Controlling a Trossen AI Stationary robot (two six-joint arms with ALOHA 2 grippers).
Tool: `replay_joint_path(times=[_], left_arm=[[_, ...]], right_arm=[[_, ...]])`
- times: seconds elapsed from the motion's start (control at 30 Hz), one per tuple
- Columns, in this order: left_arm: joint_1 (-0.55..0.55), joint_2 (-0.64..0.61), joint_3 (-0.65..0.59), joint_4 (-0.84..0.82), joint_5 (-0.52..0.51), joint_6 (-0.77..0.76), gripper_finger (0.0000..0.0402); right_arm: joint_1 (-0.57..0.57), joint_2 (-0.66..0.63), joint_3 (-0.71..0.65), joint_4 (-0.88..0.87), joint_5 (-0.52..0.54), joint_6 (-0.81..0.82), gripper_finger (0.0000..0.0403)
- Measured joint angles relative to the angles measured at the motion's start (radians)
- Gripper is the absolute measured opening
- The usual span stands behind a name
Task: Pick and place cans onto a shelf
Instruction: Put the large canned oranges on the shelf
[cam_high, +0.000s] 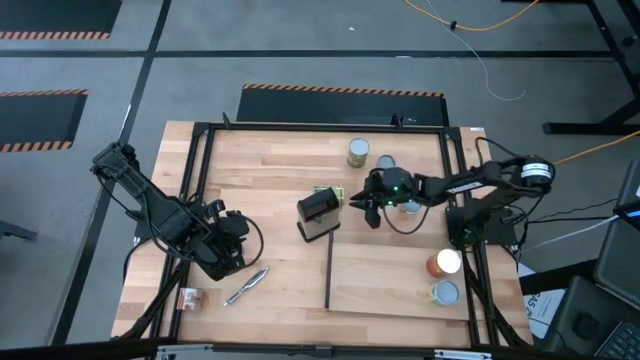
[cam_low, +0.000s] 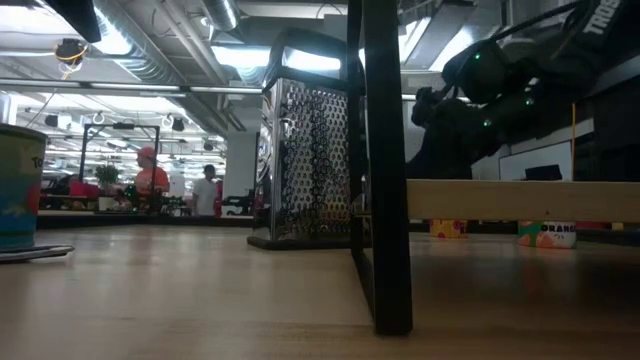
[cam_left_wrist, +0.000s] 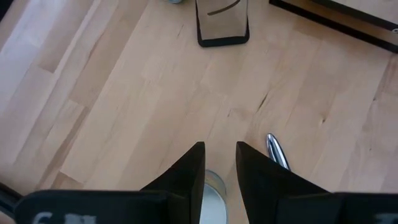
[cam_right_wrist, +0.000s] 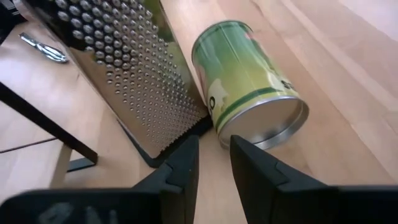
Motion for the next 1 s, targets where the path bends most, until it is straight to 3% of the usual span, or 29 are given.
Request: replay_joint_path(times=[0.6,1.0], left_arm=[[0.000,0.000,0.000,0.000,0.000,0.000,0.0084],[0.000,0.000,0.000,0.000,-0.005,0.001,0.0084]], right_arm=[[0.000,0.212,0.000,0.189,-0.001,0.026,0.0097],[0.000,0.266,0.001,0.260,-0.002,0.029,0.0097]])
